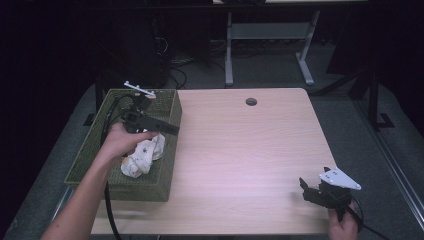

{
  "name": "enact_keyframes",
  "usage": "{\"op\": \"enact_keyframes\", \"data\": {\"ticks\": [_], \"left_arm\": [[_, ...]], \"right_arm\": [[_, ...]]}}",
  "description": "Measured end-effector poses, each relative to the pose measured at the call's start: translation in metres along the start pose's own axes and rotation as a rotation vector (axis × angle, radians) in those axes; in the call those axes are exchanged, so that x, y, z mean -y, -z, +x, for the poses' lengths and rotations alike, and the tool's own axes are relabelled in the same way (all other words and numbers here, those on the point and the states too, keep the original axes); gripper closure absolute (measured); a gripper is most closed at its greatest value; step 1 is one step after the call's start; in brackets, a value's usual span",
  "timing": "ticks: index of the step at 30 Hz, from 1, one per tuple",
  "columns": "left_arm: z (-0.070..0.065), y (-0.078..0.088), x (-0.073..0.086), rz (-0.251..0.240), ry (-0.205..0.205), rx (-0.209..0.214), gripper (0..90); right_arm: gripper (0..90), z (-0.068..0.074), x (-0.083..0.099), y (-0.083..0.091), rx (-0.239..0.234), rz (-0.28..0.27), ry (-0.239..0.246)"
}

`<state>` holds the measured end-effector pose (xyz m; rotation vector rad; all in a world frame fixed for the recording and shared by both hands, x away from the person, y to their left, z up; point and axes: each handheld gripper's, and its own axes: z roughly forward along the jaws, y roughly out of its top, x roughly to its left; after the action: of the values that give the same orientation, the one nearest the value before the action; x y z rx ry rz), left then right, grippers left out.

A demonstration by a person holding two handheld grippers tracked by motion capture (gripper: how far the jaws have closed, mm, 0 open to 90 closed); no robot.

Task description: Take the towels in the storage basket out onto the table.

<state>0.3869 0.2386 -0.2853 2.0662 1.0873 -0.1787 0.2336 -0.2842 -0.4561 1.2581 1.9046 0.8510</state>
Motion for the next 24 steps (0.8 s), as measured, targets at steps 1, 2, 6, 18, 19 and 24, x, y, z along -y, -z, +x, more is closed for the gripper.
{"op": "enact_keyframes", "data": {"ticks": [1,2,6,18,19,24], "left_arm": [[0.003,0.003,0.001,-0.004,0.008,-0.004,23.7],[0.006,0.006,0.003,-0.007,0.015,-0.011,23.8],[0.023,0.015,0.011,-0.017,0.051,-0.035,23.8],[0.06,0.019,0.03,-0.016,0.153,-0.064,24.4],[0.062,0.019,0.032,-0.019,0.166,-0.067,24.4],[0.078,0.018,0.042,0.004,0.205,-0.101,24.5]], "right_arm": [[13.9,0.0,0.0,0.0,0.001,0.0,0.0],[13.9,0.001,0.0,0.0,0.001,0.001,0.001],[13.9,0.002,0.0,-0.001,-0.001,0.004,0.0],[13.9,0.002,0.0,-0.001,-0.002,0.004,-0.004],[13.9,0.002,-0.001,0.0,-0.002,0.001,0.0],[13.9,0.001,-0.001,0.0,-0.002,-0.001,-0.002]]}}
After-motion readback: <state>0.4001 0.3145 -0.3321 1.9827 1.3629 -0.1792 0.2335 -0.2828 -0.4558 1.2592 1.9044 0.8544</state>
